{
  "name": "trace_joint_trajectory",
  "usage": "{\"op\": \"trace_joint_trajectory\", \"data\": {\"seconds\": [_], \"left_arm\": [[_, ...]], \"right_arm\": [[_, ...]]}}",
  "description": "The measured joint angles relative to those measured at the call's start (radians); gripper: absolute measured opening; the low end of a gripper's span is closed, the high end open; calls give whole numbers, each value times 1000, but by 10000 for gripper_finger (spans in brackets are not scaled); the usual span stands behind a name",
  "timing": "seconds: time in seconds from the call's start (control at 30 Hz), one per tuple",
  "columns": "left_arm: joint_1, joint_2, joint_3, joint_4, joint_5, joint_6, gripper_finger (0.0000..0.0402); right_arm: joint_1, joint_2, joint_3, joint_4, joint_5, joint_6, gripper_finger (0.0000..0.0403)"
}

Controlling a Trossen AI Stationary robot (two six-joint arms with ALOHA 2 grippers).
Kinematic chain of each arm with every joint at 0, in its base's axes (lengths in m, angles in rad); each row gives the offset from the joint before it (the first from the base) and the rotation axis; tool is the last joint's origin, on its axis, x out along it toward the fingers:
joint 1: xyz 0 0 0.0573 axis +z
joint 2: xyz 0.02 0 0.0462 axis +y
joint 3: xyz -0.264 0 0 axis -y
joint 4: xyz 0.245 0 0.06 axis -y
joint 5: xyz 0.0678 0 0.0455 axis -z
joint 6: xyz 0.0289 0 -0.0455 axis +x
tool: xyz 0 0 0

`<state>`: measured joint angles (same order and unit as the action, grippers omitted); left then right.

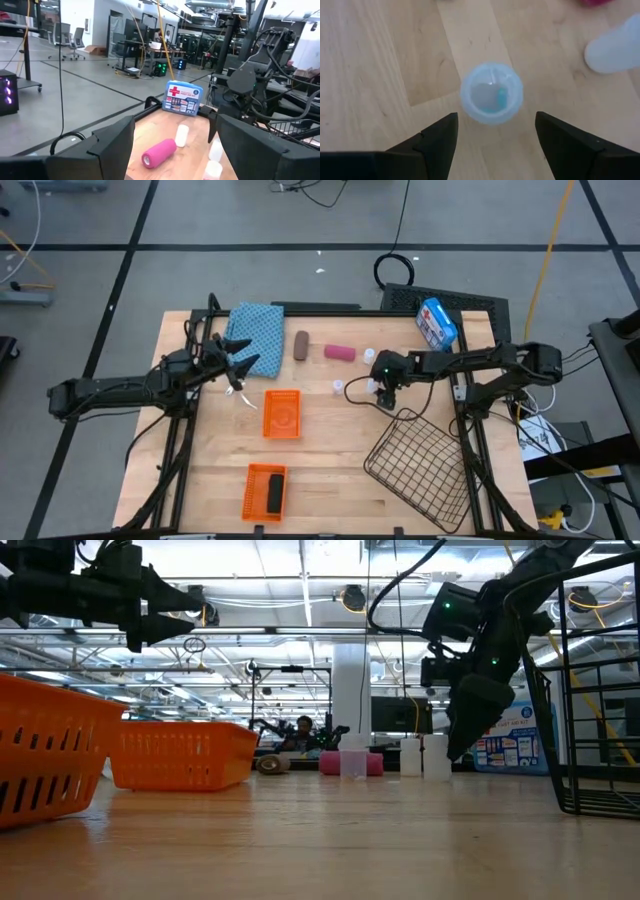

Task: Pick & Place Medicine items
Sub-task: Put the bottom white medicine bottle into the top orange basket

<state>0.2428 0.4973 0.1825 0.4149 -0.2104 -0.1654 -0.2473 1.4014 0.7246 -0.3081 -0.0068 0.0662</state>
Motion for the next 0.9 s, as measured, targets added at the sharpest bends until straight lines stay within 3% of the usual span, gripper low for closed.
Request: {"op": "trace_joint_trajectory", "data": {"seconds": [0.4, 0.9], "left_arm": [[0, 0, 0, 2, 0, 0, 292], [0, 0, 0, 2, 0, -14, 292]], "right_arm": [[15, 0, 0, 49, -46, -5, 254], [14, 56, -26, 58, 6, -74, 253]]}}
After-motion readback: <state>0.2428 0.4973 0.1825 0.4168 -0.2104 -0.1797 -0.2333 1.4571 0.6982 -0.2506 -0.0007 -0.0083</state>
